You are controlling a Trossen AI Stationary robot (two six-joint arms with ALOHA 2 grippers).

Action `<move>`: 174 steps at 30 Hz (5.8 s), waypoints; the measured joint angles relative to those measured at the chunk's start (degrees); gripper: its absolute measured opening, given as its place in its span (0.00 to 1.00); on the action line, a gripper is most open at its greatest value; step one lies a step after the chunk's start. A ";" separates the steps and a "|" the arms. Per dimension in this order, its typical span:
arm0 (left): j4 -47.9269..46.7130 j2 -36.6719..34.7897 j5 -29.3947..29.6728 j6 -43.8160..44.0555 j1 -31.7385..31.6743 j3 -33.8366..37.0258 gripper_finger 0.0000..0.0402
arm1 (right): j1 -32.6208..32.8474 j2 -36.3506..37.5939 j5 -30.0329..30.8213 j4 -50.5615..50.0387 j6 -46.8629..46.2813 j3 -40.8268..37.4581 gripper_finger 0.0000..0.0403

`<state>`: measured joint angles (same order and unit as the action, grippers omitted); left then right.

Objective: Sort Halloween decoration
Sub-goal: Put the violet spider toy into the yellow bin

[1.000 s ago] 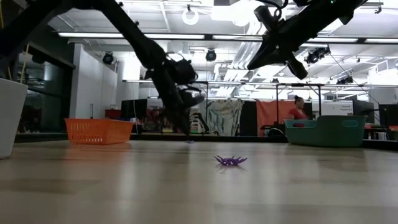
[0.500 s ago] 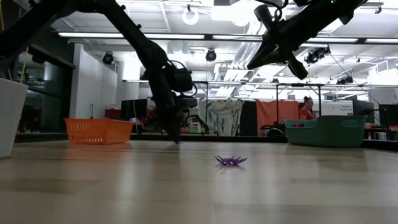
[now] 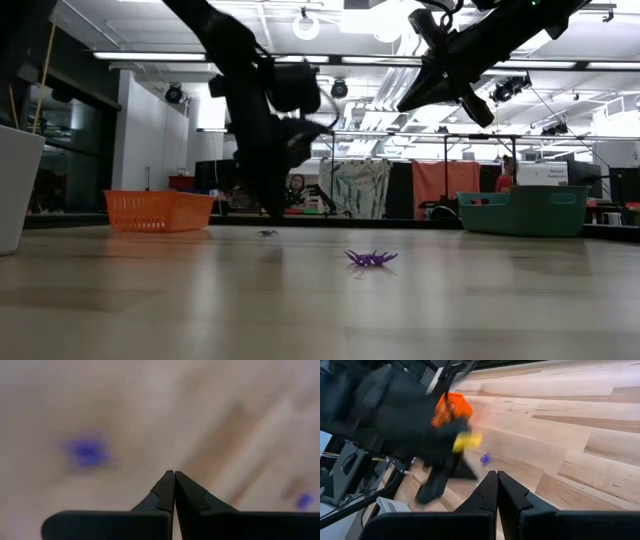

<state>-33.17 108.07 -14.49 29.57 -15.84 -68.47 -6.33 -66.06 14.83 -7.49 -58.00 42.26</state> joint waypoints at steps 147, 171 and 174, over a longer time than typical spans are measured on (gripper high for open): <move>4.29 -52.74 32.12 -19.68 11.04 8.18 0.00 | 22.47 -51.10 -17.29 -19.73 72.79 33.62 0.03; 6.04 -52.74 32.89 -18.57 11.00 8.20 0.00 | 11.05 -20.10 -13.55 -20.14 53.68 7.98 0.00; 6.63 -52.74 32.19 -18.56 11.12 8.20 0.00 | 10.36 -13.88 -11.54 -16.93 48.43 3.76 0.00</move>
<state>-26.54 55.33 17.70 11.00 -4.72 -60.27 4.03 -79.95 3.29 -24.41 -9.57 46.02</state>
